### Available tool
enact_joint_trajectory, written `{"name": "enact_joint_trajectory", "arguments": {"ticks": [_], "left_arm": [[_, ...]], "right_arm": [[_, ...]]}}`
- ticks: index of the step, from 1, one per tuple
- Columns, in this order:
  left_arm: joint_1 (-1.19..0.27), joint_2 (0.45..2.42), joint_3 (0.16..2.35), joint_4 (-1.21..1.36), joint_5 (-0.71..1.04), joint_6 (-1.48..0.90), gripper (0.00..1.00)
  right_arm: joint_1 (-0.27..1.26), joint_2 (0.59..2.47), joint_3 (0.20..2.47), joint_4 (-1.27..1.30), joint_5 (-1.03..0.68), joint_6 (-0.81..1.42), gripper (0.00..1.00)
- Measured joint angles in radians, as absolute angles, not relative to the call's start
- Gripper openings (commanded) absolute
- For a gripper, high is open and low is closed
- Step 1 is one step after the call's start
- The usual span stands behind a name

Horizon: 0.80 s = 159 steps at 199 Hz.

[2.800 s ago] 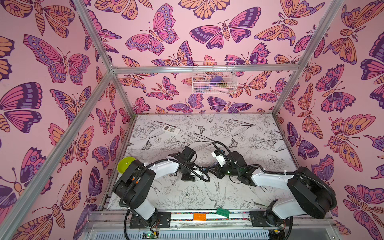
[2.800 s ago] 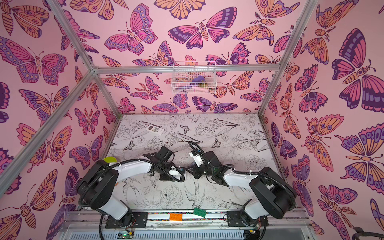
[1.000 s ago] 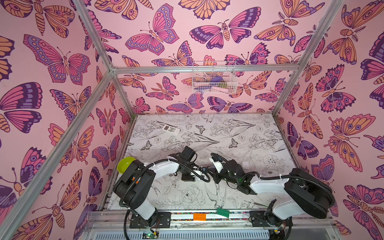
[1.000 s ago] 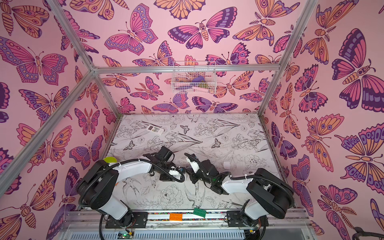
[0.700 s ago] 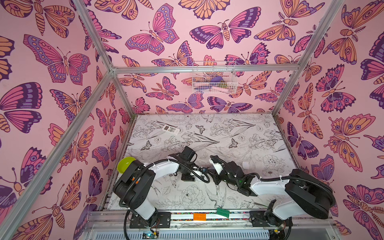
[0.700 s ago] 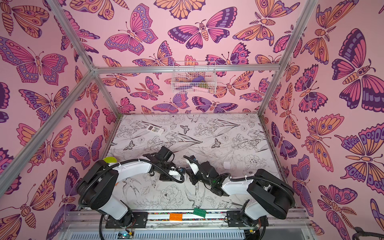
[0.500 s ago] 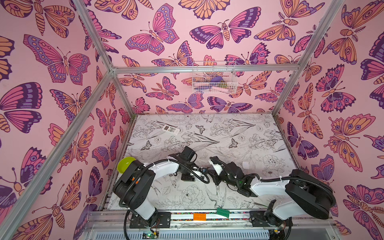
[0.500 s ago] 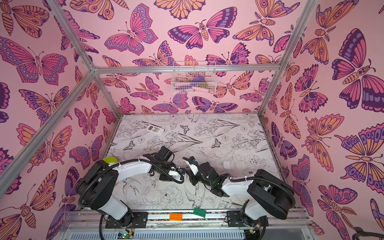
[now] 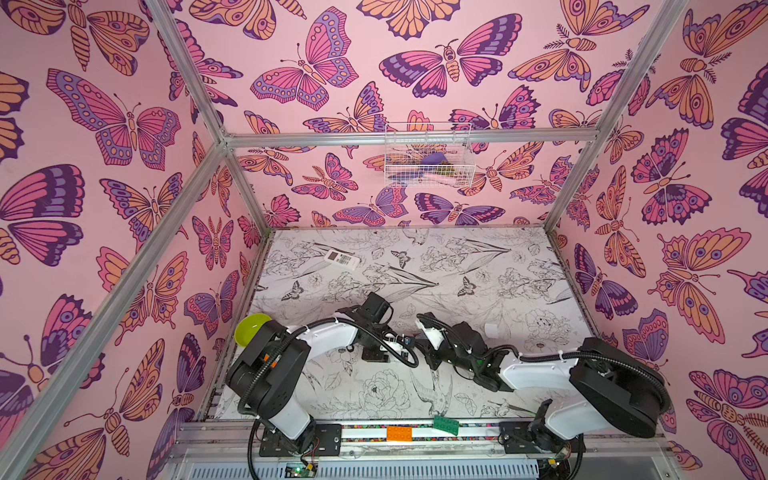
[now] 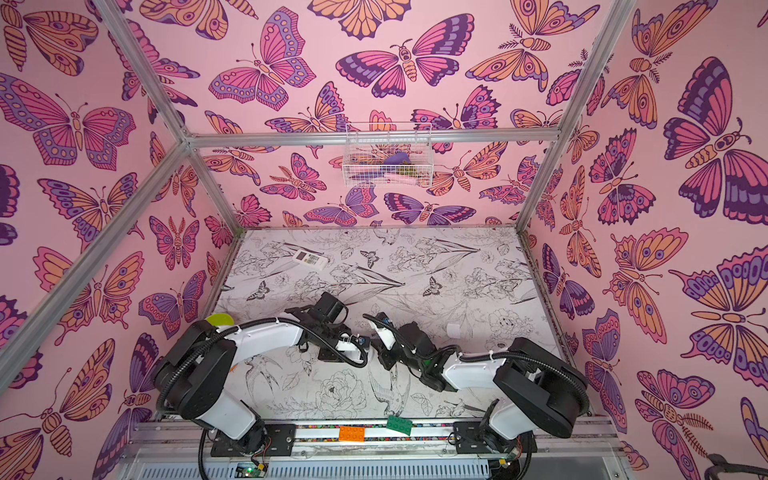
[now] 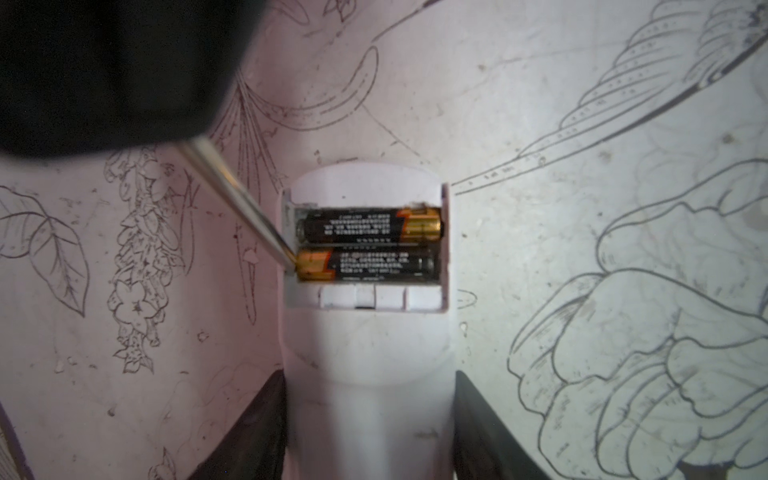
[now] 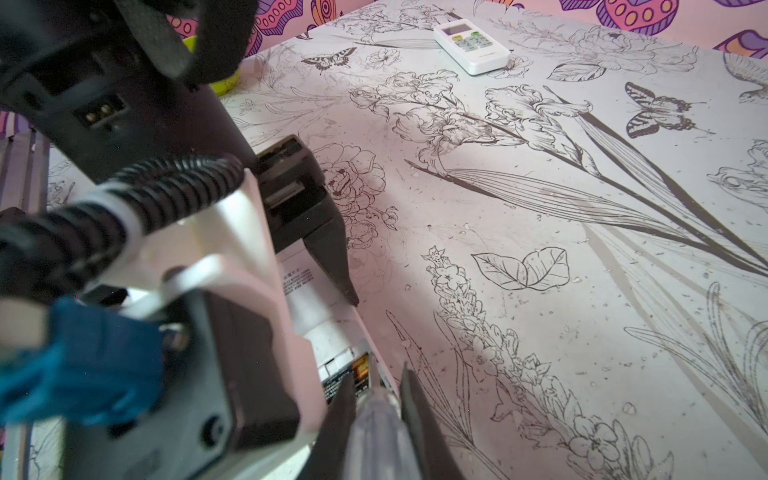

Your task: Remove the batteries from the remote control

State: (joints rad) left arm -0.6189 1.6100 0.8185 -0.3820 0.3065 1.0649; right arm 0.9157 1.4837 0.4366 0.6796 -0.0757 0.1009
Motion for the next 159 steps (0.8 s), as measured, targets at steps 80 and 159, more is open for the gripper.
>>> {"name": "enact_joint_trajectory", "arguments": {"ticks": [80, 159], "left_arm": [[-0.615, 1.607, 0.818, -0.387, 0.300, 1.008, 0.37], [-0.623, 1.606, 0.818, -0.383, 0.287, 1.011, 0.47]], "right_arm": [[0.812, 1.562, 0.587, 0.550, -0.299, 0.139, 0.00], [0.728, 1.478, 0.601, 0.366, -0.480, 0.227, 0.00]]}}
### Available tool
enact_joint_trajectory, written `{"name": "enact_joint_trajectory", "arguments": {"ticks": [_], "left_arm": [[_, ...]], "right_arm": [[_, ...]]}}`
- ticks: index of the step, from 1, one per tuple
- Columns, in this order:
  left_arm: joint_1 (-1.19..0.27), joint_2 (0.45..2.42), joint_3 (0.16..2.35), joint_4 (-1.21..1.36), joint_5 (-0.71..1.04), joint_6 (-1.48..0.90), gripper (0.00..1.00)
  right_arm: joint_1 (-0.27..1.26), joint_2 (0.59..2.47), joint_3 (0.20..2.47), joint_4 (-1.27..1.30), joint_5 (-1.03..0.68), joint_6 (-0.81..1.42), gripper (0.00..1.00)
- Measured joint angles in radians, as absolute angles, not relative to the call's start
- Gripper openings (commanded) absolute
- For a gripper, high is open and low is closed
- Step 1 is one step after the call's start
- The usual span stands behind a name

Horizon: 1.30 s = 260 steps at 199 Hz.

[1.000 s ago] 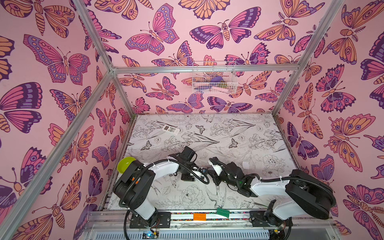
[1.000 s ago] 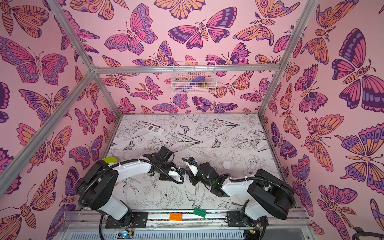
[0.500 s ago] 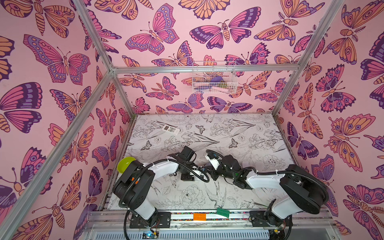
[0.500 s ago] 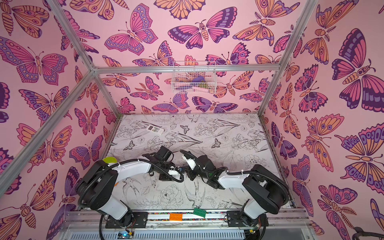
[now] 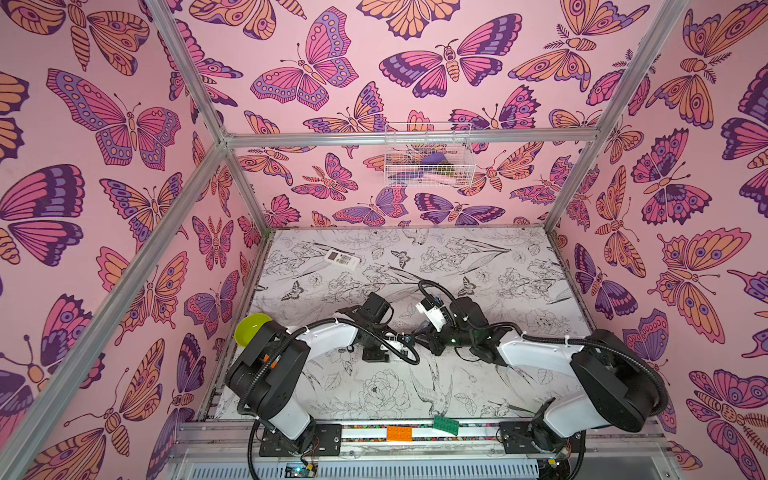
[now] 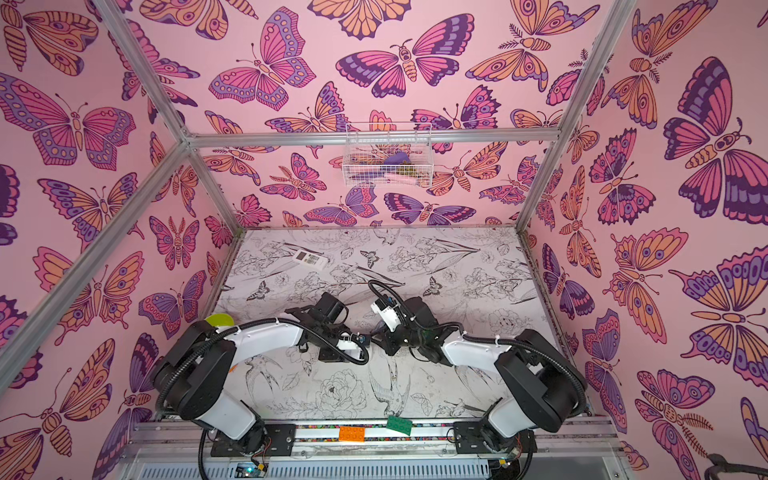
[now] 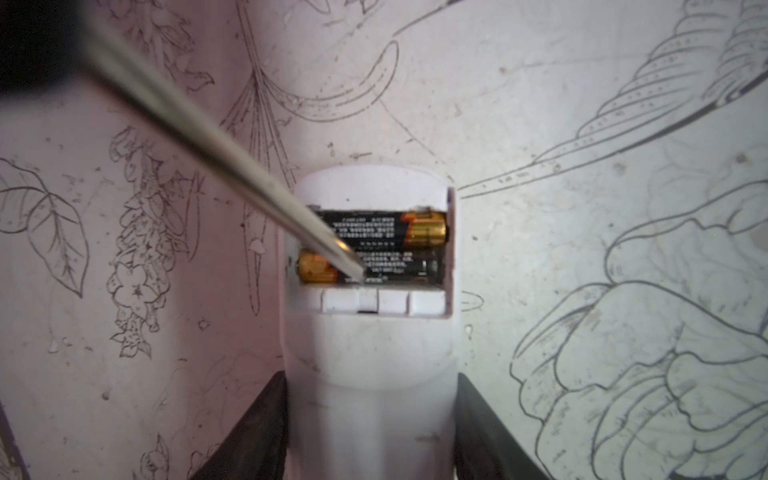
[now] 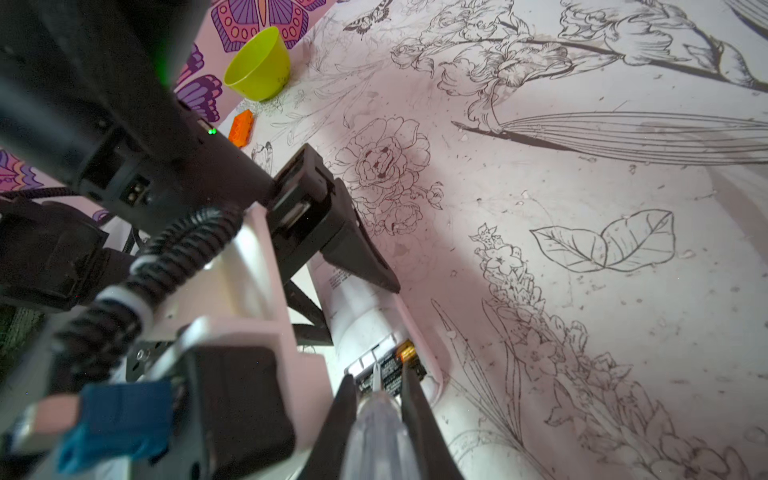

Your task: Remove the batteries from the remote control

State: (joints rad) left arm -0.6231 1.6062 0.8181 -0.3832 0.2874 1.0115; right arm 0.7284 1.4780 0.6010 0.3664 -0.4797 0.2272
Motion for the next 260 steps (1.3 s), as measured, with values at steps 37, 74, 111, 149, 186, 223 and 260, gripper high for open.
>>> {"name": "enact_joint_trajectory", "arguments": {"ticks": [37, 74, 111, 149, 186, 223, 260], "left_arm": [[-0.623, 1.597, 0.803, -0.363, 0.291, 1.011, 0.50], [-0.629, 1.597, 0.803, -0.355, 0.295, 1.011, 0.42], [-0.630, 1.598, 0.803, -0.354, 0.297, 1.008, 0.39], [-0.630, 1.598, 0.803, -0.353, 0.296, 0.990, 0.35], [-0.632, 1.599, 0.803, -0.348, 0.295, 0.950, 0.28], [-0.640, 1.599, 0.803, -0.343, 0.288, 0.911, 0.28], [-0.643, 1.599, 0.803, -0.337, 0.283, 0.890, 0.45]], "right_arm": [[0.725, 1.430, 0.555, 0.377, -0.462, 0.215, 0.00], [0.741, 1.429, 0.507, 0.440, -0.409, 0.213, 0.00], [0.773, 1.435, 0.543, 0.396, -0.316, 0.238, 0.00], [0.774, 1.407, 0.592, 0.283, -0.226, 0.372, 0.00], [0.774, 1.353, 0.615, 0.159, -0.150, 0.591, 0.00], [0.774, 1.359, 0.665, 0.112, -0.122, 0.741, 0.00], [0.784, 1.376, 0.721, 0.072, -0.094, 0.788, 0.00]]}}
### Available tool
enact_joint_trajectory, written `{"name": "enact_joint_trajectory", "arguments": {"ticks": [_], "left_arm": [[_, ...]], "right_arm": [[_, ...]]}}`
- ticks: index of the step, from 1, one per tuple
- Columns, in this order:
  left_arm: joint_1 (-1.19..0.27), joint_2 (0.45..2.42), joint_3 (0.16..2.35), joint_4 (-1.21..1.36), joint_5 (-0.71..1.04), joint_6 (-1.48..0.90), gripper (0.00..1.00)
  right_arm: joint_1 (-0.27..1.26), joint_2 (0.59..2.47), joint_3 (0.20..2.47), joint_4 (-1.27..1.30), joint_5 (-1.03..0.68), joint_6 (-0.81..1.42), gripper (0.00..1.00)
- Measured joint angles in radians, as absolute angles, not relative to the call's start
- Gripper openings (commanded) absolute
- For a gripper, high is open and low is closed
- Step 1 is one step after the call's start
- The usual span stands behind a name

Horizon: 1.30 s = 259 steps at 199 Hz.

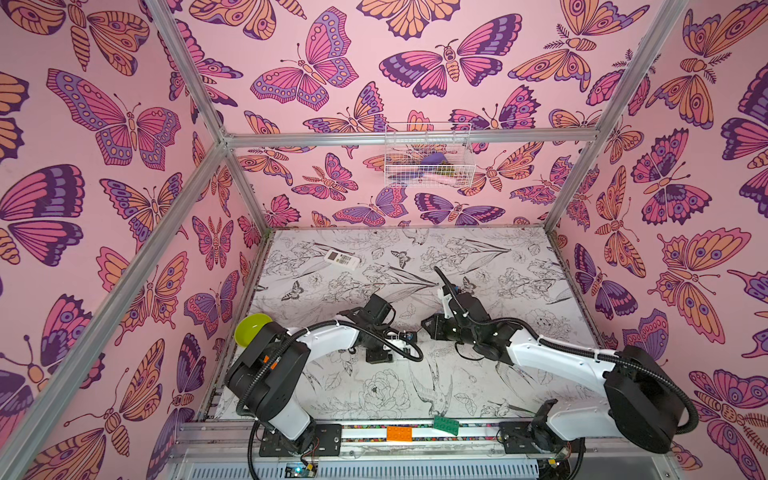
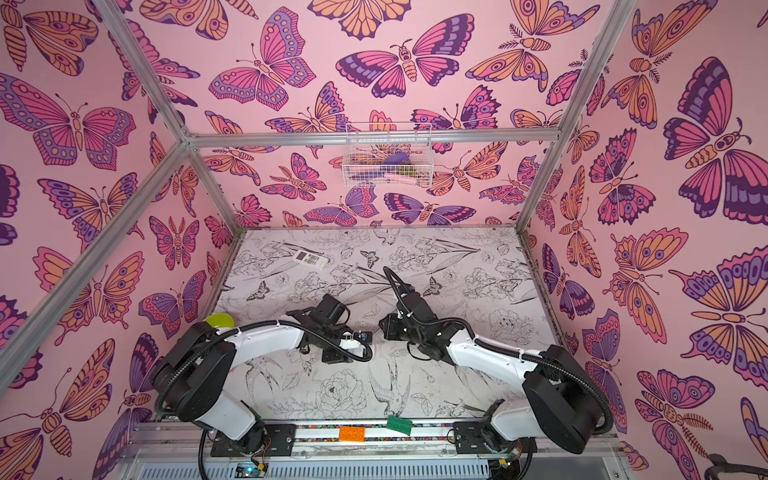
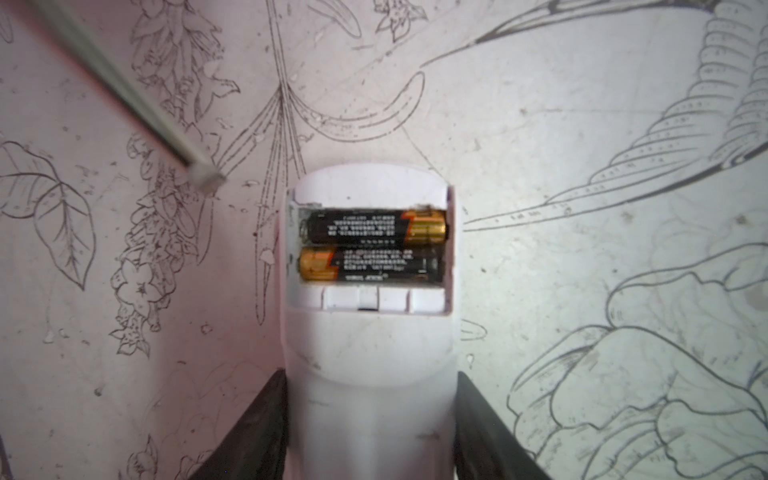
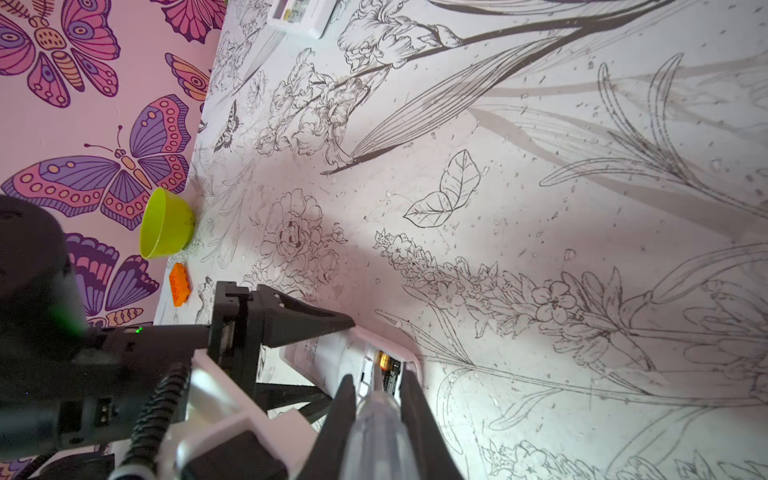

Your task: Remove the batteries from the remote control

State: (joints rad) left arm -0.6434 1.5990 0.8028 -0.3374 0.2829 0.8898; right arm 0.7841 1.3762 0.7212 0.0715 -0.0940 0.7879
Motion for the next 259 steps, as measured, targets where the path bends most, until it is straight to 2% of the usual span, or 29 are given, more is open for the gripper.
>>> {"name": "enact_joint_trajectory", "arguments": {"ticks": [12, 28, 63, 86, 96, 113, 126, 140, 179, 222, 259], "left_arm": [[-0.644, 1.599, 0.801, -0.334, 0.282, 0.887, 0.50], [-0.644, 1.598, 0.798, -0.330, 0.282, 0.888, 0.50], [-0.644, 1.592, 0.788, -0.318, 0.282, 0.900, 0.37], [-0.644, 1.591, 0.786, -0.315, 0.284, 0.913, 0.35], [-0.644, 1.591, 0.786, -0.315, 0.285, 0.919, 0.41], [-0.644, 1.591, 0.786, -0.315, 0.287, 0.923, 0.60], [-0.645, 1.591, 0.787, -0.316, 0.288, 0.923, 0.70], [-0.648, 1.591, 0.804, -0.344, 0.289, 0.928, 0.75], [-0.632, 1.562, 0.975, -0.508, 0.349, 0.906, 0.78], [-0.536, 1.480, 1.230, -0.681, 0.516, 0.831, 0.78], [-0.439, 1.396, 1.254, -0.704, 0.741, 0.641, 0.73]], "right_arm": [[0.792, 1.391, 0.729, 0.067, -0.097, 0.786, 0.00], [0.799, 1.411, 0.730, 0.068, -0.128, 0.759, 0.00], [0.801, 1.417, 0.729, 0.076, -0.234, 0.596, 0.00], [0.790, 1.403, 0.729, 0.055, -0.275, 0.458, 0.00], [0.782, 1.390, 0.728, 0.042, -0.293, 0.406, 0.00], [0.757, 1.367, 0.725, 0.032, -0.340, 0.351, 0.00], [0.722, 1.341, 0.710, 0.036, -0.380, 0.339, 0.00], [0.670, 1.299, 0.678, 0.054, -0.411, 0.352, 0.00], [0.555, 1.202, 0.613, 0.152, -0.451, 0.489, 0.00], [0.502, 1.161, 0.565, 0.356, -0.460, 0.698, 0.00], [0.508, 1.173, 0.547, 0.605, -0.502, 0.833, 0.00]]}}
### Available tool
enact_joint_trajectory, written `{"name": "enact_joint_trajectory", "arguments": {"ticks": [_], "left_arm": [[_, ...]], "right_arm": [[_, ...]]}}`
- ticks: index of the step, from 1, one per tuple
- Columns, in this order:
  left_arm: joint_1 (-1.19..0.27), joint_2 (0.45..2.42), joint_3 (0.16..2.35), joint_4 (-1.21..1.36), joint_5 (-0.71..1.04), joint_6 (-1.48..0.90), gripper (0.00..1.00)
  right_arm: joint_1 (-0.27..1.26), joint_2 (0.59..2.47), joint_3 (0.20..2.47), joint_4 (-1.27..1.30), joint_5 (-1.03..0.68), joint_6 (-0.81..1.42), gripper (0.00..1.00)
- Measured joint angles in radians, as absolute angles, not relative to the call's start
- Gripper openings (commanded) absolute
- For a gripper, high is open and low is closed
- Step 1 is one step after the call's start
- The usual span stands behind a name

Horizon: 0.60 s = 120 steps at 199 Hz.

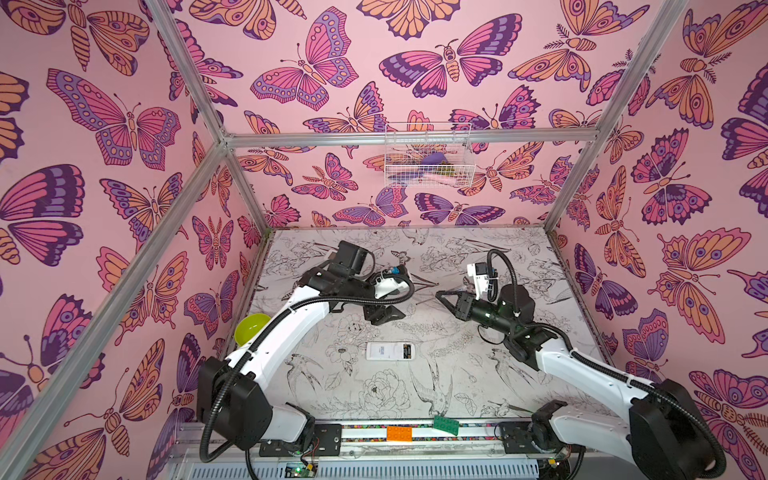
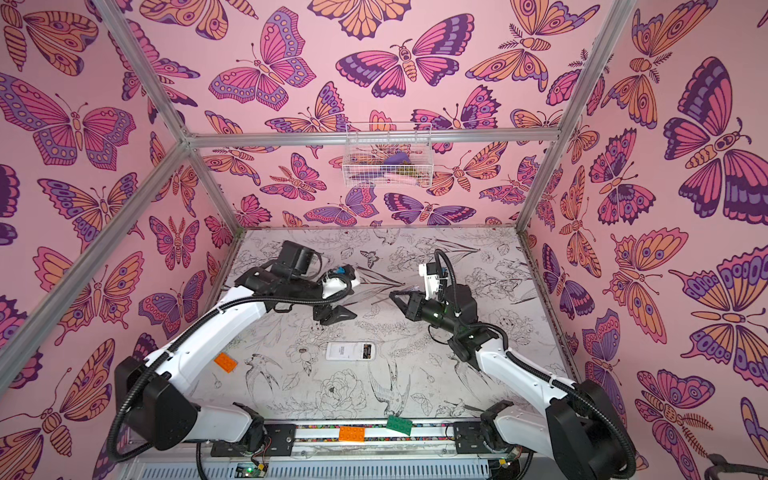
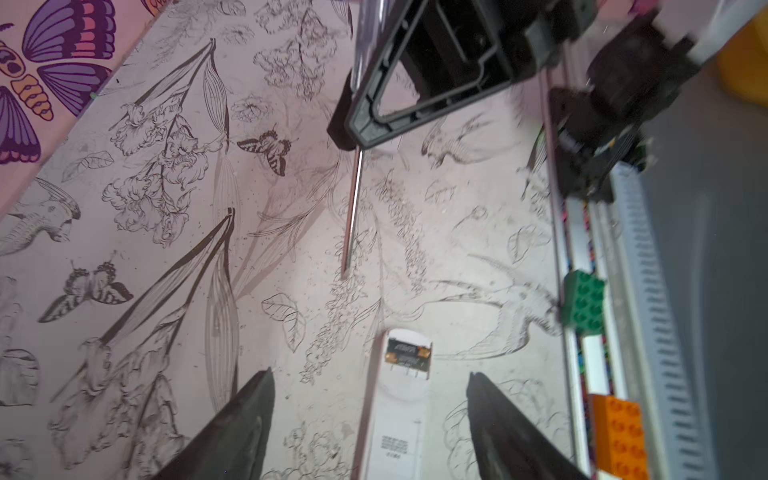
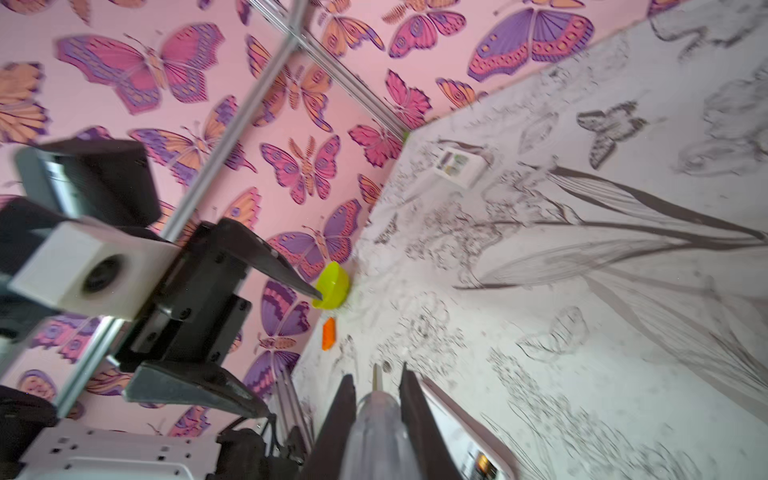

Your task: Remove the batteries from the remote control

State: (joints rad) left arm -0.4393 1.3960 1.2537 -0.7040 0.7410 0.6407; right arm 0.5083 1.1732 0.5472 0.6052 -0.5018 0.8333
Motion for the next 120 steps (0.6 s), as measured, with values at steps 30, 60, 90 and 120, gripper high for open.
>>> {"name": "enact_joint_trajectory", "arguments": {"ticks": [30, 60, 90, 120], "left_arm": [[-0.357, 1.350, 1.167, -0.662, 0.936, 0.499, 0.69], [-0.342, 1.350, 1.135, -0.625, 1.025, 0.422, 0.65], [-0.342, 1.350, 1.081, -0.545, 1.076, 0.342, 0.50], [-0.342, 1.352, 1.062, -0.504, 1.085, 0.299, 0.33]], "right_arm": [[0.564, 1.229, 0.546, 0.743, -0.544, 0.876, 0.00], [0.616, 1.293, 0.563, 0.809, -0.572, 0.897, 0.00], [0.641, 1.337, 0.589, 0.867, -0.585, 0.914, 0.00], [0.651, 1.357, 0.603, 0.918, -0.589, 0.932, 0.00]]}}
